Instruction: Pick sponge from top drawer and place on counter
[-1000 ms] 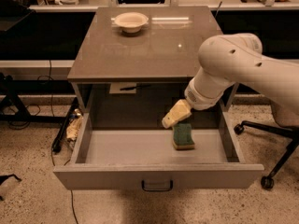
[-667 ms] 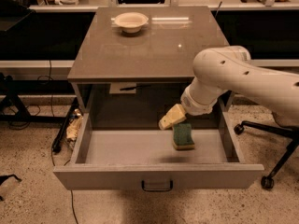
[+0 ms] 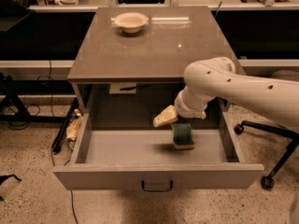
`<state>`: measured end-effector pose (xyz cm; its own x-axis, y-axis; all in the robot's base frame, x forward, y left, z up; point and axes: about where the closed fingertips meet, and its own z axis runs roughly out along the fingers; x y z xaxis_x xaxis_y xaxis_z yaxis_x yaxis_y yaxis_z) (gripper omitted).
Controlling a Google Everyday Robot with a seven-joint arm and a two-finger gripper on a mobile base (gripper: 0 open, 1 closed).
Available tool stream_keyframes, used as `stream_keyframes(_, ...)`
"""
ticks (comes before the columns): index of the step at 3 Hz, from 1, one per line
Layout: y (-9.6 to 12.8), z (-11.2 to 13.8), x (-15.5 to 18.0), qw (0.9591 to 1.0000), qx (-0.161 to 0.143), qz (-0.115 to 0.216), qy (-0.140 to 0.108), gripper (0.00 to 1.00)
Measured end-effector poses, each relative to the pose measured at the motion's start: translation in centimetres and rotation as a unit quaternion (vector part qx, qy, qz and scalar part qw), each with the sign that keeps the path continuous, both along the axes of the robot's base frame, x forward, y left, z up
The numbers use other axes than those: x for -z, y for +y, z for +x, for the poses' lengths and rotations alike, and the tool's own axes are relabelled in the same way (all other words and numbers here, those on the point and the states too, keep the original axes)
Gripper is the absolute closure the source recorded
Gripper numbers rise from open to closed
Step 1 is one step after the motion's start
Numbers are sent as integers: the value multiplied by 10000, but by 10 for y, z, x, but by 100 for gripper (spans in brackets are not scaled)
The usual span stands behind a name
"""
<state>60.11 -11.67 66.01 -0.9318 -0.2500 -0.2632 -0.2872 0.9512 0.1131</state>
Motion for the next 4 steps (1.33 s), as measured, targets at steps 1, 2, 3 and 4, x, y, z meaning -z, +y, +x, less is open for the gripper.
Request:
stream_keyframes(1, 3, 8, 18, 9998, 215, 15, 57, 0)
stream_keyframes(2, 1, 10, 36, 9990, 424, 22, 145, 0)
stream_keyframes(3, 0, 9, 53, 9983, 518, 35, 270, 16)
stream_keyframes(4, 5, 7, 66, 9983, 467, 71, 350, 39)
